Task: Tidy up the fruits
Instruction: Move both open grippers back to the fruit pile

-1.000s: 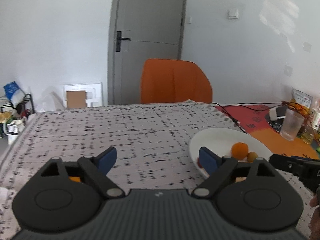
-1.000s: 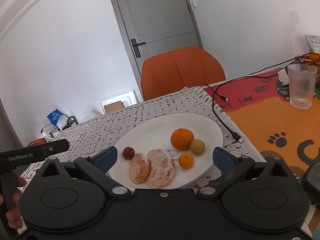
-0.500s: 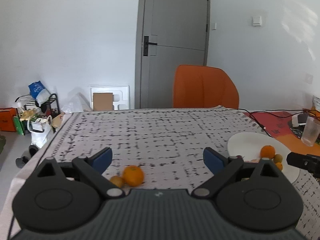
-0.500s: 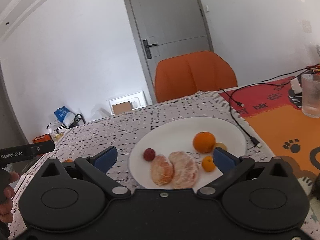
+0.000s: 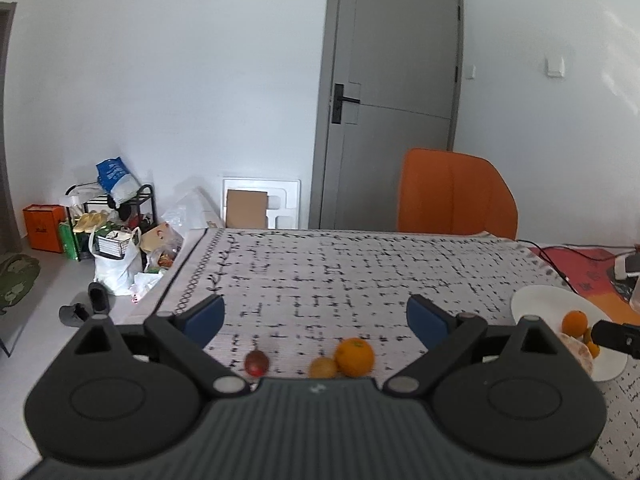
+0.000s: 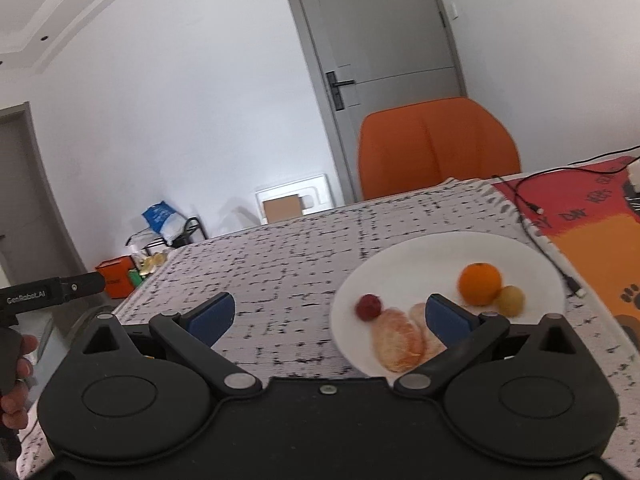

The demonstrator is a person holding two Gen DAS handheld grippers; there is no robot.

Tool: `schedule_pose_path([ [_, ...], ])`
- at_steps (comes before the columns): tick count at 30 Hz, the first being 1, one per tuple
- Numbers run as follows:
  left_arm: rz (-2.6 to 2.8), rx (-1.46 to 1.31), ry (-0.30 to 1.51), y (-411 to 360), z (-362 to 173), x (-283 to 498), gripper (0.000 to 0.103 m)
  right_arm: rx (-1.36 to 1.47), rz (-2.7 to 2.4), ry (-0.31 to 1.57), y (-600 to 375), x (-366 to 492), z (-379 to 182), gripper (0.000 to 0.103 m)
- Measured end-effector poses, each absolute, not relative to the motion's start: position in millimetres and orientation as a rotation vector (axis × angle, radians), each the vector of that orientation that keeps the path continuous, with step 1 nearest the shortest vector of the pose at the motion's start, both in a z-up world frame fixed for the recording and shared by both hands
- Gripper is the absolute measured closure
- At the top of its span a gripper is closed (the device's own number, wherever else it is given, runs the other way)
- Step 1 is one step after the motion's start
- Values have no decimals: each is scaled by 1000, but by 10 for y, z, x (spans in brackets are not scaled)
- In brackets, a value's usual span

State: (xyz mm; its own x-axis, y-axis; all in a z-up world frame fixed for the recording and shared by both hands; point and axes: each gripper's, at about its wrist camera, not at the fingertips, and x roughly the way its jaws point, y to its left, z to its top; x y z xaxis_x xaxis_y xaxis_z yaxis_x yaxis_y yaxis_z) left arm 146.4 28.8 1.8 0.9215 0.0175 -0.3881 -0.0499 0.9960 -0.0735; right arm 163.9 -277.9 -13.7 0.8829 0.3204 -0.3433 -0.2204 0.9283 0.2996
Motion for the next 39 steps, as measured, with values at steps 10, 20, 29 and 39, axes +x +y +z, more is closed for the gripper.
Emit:
schedule_pose_path([
  [10,75,-125,410,619,-58,1428,6,232,340,420,-2510,1710,-114,0],
  [20,95,-173,434,821,-229,1397,8,190,408,443,-2179,1777,-118,2],
  [29,99,-197,454,968,-362,1391,10,167,470,487,-1880,1905,-165,8],
  [39,89,-219,478,1075,-479,1417,22,133,547,564,-1428,2052,-278,26],
])
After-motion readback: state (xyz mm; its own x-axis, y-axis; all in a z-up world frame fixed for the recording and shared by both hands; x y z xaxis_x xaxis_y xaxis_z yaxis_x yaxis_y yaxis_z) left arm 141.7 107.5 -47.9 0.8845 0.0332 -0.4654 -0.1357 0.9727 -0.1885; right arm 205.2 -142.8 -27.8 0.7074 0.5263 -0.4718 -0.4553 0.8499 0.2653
